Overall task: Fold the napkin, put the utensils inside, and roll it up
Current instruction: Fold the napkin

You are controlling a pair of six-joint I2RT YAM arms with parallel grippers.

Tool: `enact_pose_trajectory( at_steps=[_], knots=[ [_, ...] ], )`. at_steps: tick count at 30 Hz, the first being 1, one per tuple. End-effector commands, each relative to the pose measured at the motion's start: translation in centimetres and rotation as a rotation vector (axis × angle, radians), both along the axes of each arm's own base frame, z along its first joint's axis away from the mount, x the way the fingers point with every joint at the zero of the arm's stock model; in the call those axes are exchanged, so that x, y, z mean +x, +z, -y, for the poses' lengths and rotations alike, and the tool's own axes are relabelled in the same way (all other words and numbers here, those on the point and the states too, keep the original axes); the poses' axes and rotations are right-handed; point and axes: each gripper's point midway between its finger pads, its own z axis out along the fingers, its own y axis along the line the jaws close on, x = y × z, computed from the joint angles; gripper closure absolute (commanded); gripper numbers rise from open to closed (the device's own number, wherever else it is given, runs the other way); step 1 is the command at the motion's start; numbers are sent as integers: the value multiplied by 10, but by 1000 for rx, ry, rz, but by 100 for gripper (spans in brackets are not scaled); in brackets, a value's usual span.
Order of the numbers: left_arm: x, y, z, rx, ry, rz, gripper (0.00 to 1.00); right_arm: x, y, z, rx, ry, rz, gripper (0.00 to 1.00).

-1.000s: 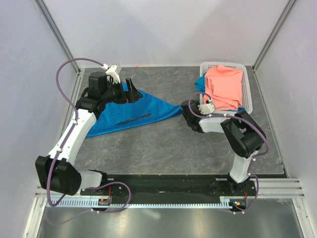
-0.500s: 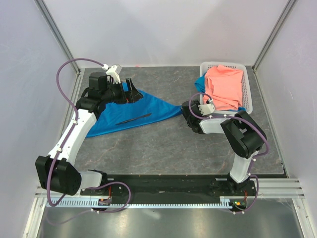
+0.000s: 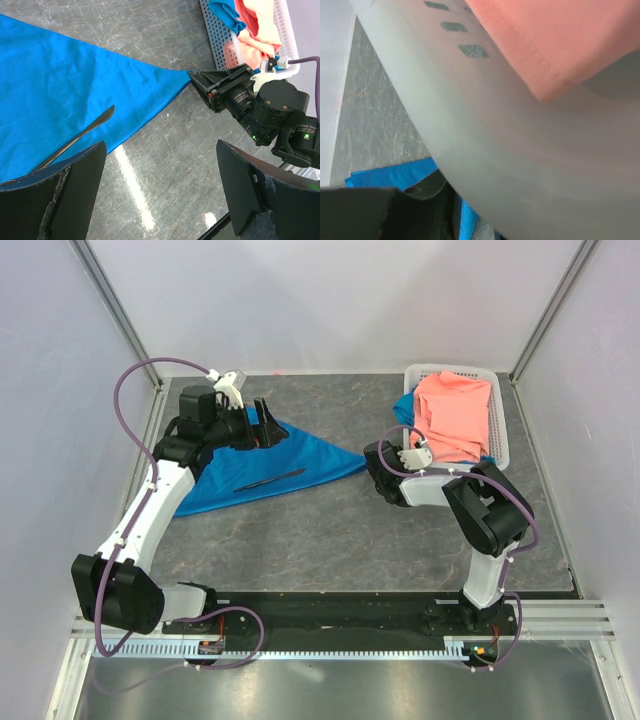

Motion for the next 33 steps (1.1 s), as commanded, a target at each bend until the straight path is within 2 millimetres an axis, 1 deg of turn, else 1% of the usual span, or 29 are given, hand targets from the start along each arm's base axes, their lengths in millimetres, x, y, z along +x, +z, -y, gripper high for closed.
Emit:
enact_pose_trajectory(
  at_steps=[1,7,11,15,17,20,24,25,27,28,30,31,33],
  knots=[
    [0,12,4,-42,-11,26,2,-26,-46,-3,45,4,-167,69],
    [0,13,5,-43,-13,29,2,-34,-50,2,36,-8,-195,75],
    [0,13,5,-43,-13,29,2,-36,-48,6,26,-17,-196,79],
    [0,13,5,-44,-13,31,2,-37,-46,9,15,-26,-192,87],
    [0,13,5,-44,-12,28,2,-36,-45,13,8,-32,-190,89],
    [1,12,4,-41,-10,29,2,-36,-40,19,-3,-46,-181,91],
    [1,12,4,-42,-12,30,2,-38,-33,35,-32,-71,-170,96],
    [0,12,4,-43,-11,29,2,-36,-27,38,-35,-79,-157,97],
    [0,12,5,-44,-12,27,2,-38,-25,46,-51,-90,-159,99],
    [0,12,5,-44,-12,27,2,-37,-20,48,-52,-94,-147,100],
    [1,11,5,-46,-14,24,2,-38,-16,54,-67,-96,-145,100],
    [1,11,6,-47,-15,25,2,-37,-10,58,-74,-105,-132,100],
    [0,10,6,-49,-17,23,2,-39,-9,65,-93,-115,-137,100]
  ],
)
